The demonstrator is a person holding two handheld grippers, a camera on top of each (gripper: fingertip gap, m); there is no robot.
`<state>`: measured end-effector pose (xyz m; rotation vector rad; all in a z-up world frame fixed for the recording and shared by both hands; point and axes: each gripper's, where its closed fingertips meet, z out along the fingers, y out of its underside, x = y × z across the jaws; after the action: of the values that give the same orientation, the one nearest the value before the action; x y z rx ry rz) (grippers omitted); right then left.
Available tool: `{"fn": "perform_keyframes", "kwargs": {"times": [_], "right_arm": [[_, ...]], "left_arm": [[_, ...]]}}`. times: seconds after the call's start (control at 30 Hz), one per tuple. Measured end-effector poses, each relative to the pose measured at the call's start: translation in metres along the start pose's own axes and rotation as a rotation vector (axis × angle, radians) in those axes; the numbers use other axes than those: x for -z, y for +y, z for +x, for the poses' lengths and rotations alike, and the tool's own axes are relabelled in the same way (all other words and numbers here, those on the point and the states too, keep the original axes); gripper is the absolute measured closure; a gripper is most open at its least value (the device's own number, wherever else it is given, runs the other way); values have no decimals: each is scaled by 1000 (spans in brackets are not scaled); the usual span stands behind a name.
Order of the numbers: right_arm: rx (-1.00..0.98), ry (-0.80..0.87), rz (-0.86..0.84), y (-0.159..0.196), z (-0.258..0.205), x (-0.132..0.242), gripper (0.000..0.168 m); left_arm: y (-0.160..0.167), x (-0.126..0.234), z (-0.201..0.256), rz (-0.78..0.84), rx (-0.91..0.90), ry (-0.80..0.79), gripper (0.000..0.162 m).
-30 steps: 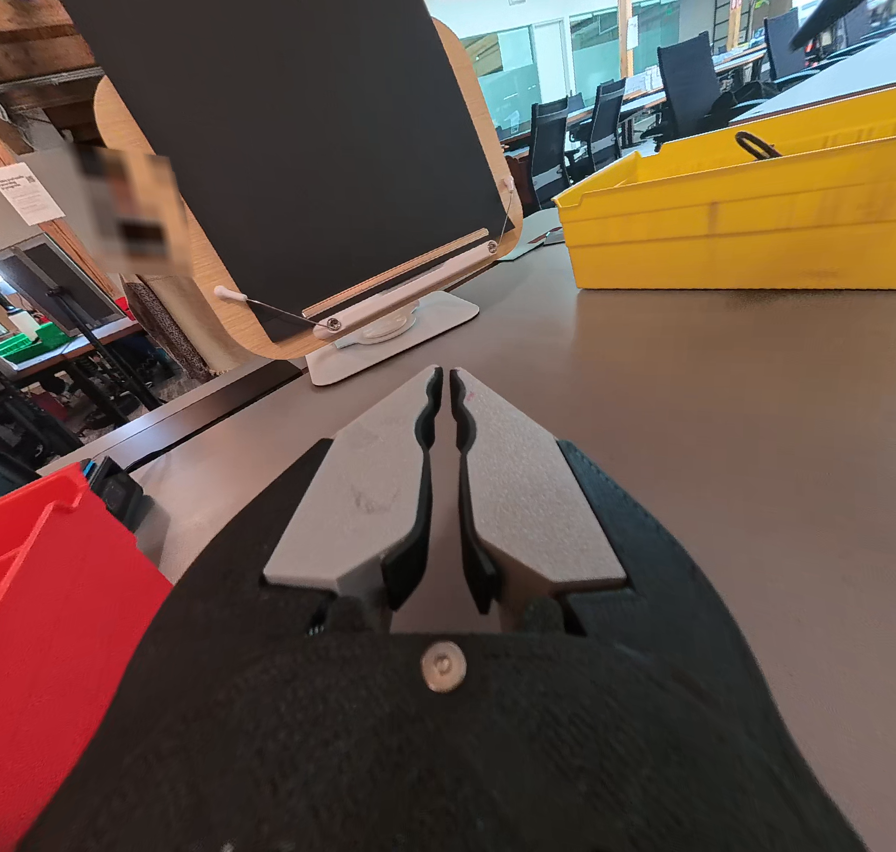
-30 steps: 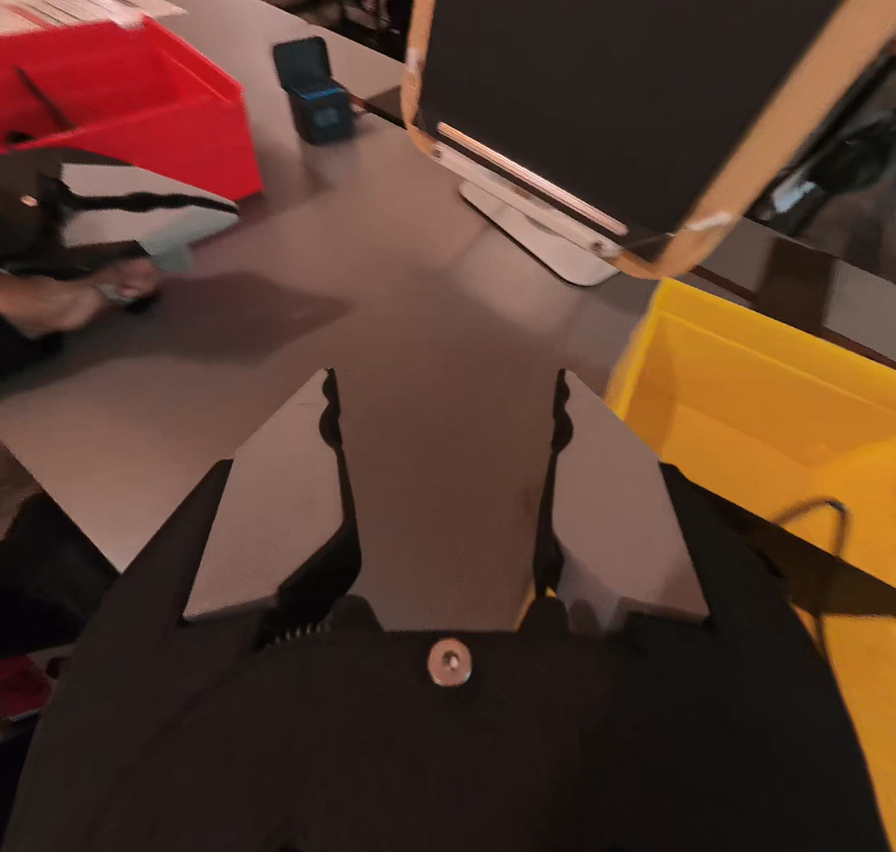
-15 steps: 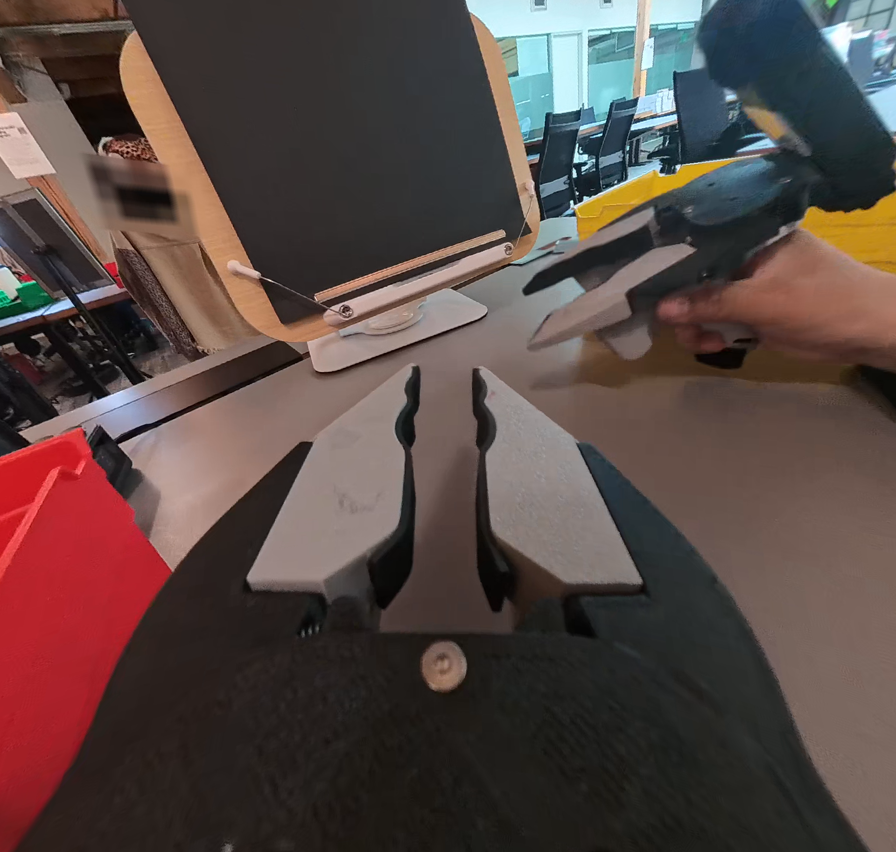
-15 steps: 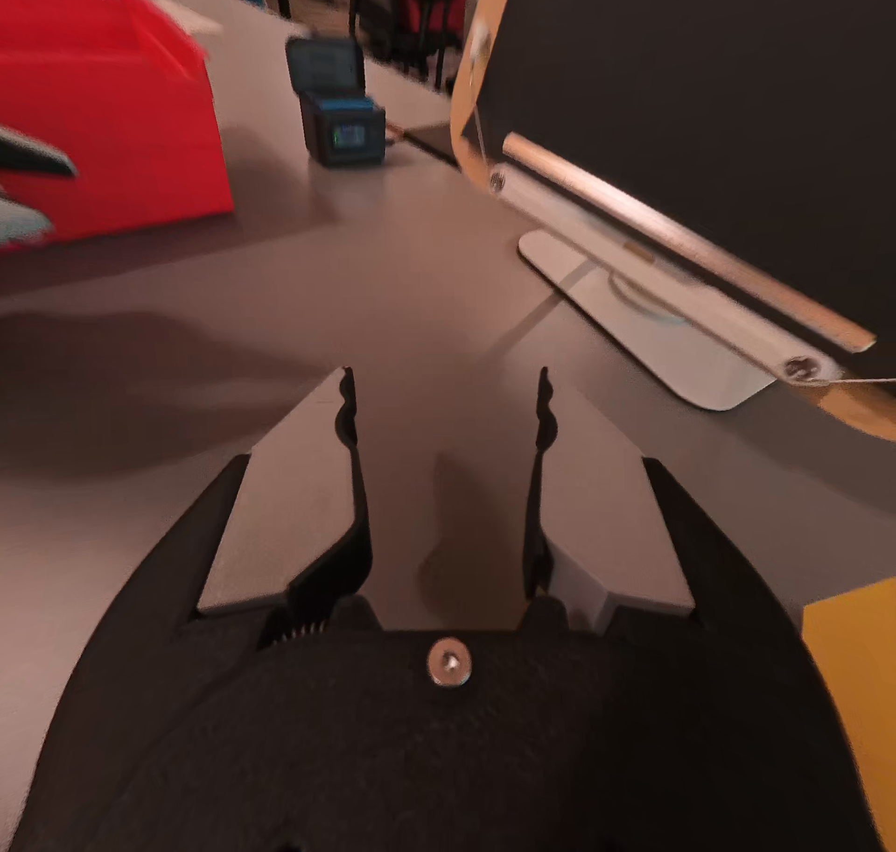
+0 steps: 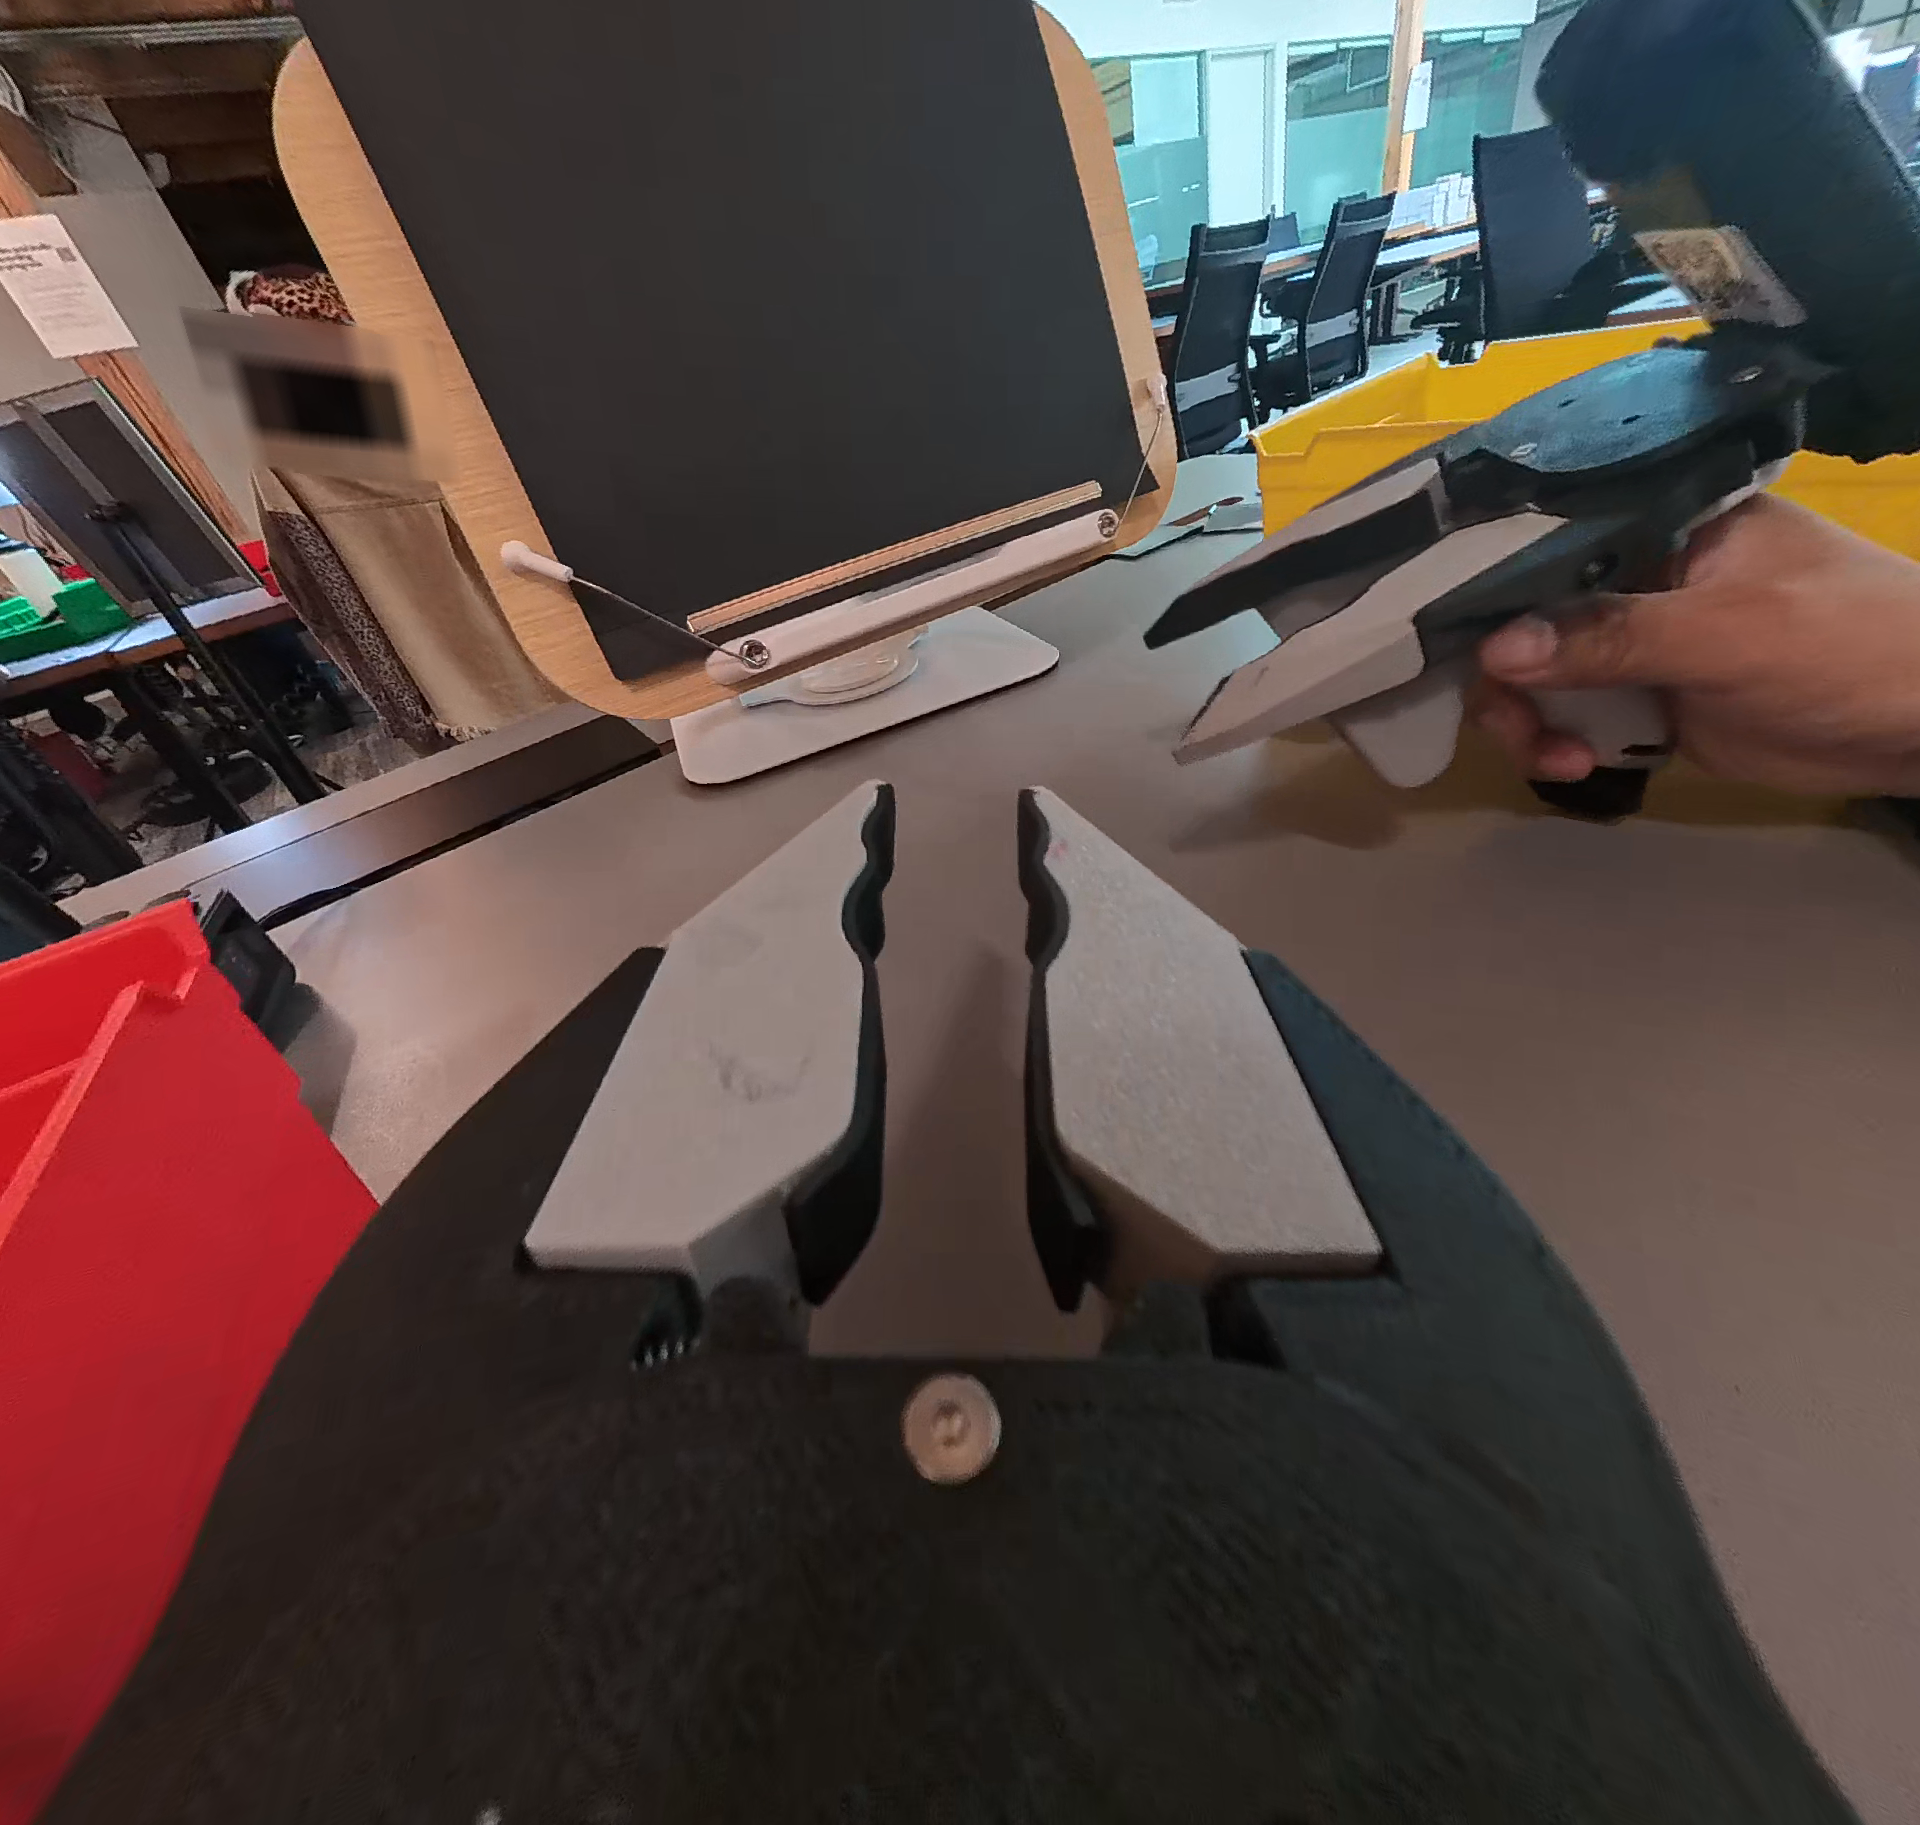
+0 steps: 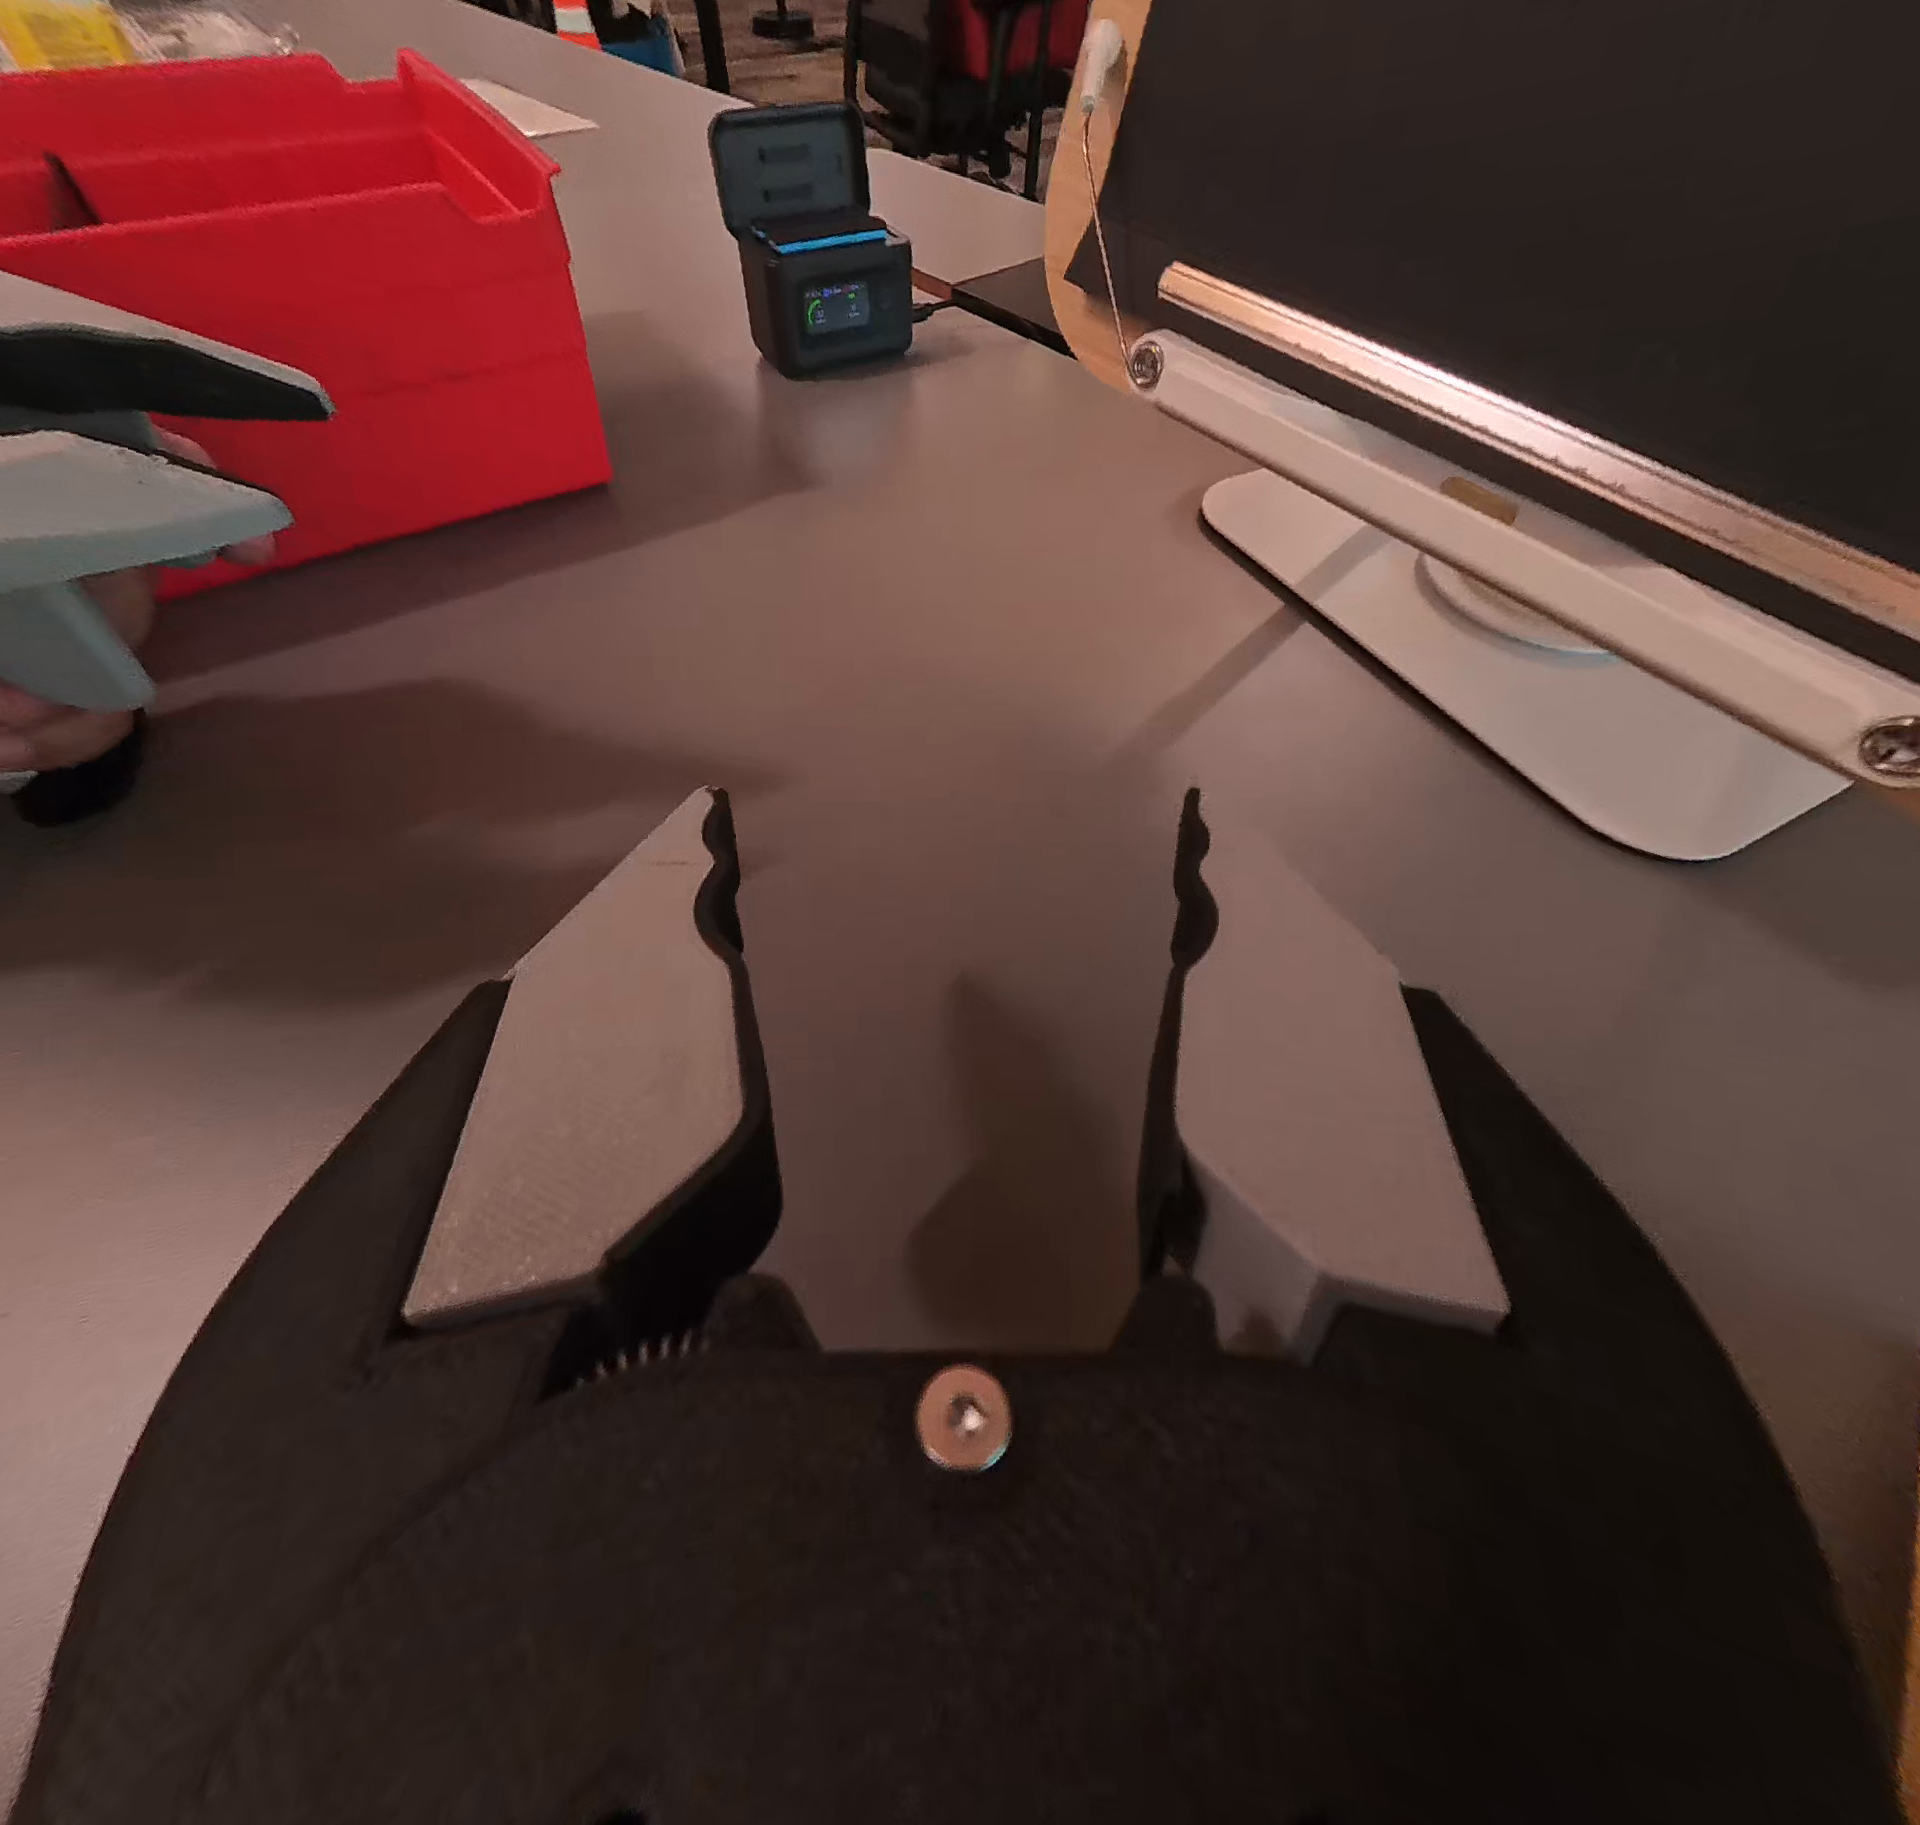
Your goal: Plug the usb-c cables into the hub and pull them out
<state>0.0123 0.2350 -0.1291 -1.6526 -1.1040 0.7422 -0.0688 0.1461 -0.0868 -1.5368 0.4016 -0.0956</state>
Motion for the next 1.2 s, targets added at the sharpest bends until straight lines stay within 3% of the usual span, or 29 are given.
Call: {"fn": "perform_keyframes", "kwargs": {"times": [0.6, 0.7, 0.83, 1.1, 1.2], "right_arm": [[-140, -32, 35, 2, 11, 11, 84], [-88, -46, 21, 3, 6, 9, 102], [-68, -31, -8, 7, 4, 7, 81], [-78, -17, -15, 9, 6, 7, 78], [-72, -24, -11, 8, 5, 8, 85]], "left_arm": [[-1, 1, -6, 16, 56, -8, 137], [-1, 2, -5, 18, 60, 0, 137], [0, 1, -3, 11, 44, 1, 137], [0, 1, -2, 10, 47, 4, 138], [0, 1, 0, 9, 33, 14, 138]]}}
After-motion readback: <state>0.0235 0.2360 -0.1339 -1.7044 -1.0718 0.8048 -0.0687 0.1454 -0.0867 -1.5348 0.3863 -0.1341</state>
